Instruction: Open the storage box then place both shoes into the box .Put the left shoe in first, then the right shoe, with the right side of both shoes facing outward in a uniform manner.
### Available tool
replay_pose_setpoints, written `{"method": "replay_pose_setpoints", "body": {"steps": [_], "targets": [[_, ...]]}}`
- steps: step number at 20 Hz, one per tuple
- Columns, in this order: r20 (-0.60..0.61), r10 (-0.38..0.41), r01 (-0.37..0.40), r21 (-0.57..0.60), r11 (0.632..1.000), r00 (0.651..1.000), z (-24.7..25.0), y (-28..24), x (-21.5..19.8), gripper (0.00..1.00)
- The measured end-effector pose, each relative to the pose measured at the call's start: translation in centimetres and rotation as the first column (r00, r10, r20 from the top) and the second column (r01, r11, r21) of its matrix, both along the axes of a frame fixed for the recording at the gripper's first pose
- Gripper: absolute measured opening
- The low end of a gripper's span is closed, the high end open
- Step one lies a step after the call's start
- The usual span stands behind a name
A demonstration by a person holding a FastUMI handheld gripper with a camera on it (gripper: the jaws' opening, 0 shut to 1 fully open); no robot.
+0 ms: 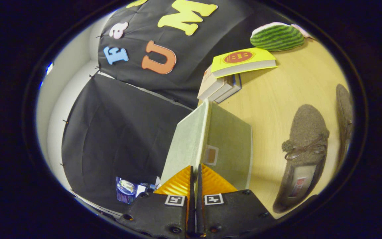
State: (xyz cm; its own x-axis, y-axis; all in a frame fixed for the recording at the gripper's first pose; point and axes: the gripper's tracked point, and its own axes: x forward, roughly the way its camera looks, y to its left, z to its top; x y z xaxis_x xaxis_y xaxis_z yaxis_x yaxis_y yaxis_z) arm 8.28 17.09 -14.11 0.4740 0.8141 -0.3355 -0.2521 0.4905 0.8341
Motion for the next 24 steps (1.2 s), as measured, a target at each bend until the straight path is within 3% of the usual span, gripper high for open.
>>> {"method": "replay_pose_setpoints", "body": {"steps": [9, 14, 19, 24], "targets": [[0.091, 0.004, -0.007, 0.033, 0.999, 0.996, 6.6, 3.0, -2.2, 0.06], [0.168, 0.016, -0.027, 0.062, 0.998, 0.986, 11.9, 7.8, -3.3, 0.06], [0.235, 0.083, -0.086, 0.0, 0.996, 0.969, 15.0, 14.0, -3.8, 0.06], [0.282, 0.172, -0.145, -0.115, 0.983, 0.944, 14.9, 20.3, -4.0, 0.08]]}}
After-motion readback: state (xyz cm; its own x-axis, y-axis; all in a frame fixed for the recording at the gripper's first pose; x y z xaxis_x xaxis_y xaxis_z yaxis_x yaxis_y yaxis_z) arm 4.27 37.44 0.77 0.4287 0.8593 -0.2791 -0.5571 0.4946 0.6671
